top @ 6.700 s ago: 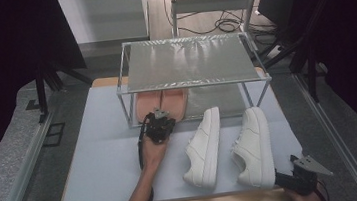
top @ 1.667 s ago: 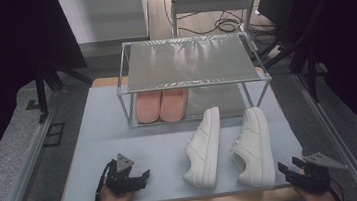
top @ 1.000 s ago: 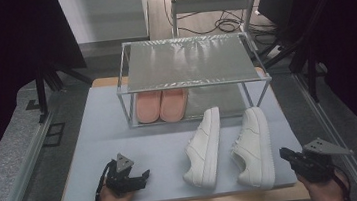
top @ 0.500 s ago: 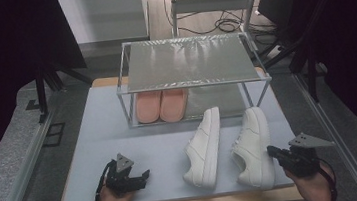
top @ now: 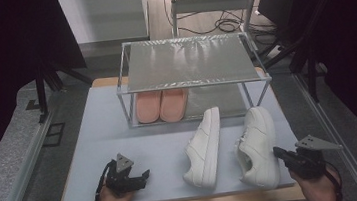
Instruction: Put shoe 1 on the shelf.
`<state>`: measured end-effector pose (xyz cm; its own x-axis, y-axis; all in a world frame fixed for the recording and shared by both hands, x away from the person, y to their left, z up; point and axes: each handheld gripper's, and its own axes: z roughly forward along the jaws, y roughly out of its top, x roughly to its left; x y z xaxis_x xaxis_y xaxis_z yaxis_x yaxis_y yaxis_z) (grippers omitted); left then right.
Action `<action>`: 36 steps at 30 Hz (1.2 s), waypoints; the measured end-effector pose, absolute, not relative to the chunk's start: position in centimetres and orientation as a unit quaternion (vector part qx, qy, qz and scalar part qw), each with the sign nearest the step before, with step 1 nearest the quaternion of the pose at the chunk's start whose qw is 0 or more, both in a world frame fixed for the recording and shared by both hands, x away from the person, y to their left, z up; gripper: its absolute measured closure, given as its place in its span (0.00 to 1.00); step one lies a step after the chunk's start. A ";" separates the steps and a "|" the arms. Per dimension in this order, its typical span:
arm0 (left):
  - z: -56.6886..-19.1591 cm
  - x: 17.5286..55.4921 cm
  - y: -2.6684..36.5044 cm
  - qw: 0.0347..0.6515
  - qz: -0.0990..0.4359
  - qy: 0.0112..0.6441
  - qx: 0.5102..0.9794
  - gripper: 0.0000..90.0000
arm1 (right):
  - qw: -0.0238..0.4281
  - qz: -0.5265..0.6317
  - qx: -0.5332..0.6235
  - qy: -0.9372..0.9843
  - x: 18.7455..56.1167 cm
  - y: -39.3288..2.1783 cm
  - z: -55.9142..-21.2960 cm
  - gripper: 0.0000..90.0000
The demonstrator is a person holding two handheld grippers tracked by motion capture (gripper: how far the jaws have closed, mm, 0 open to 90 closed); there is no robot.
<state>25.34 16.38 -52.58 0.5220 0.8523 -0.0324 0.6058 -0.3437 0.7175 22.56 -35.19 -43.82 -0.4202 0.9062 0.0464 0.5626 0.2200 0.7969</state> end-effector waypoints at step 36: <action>-52.6 25.3 16.4 0.348 0.178 0.457 0.799 0.21 | 0.245 0.377 0.553 0.701 21.3 -41.1 -43.9 0.97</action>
<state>25.32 16.43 -52.59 0.5183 0.8545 -0.0338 0.6061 -0.3392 0.7195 21.33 -41.09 -43.87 -0.2673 0.9609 0.0728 0.5916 0.1040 0.7995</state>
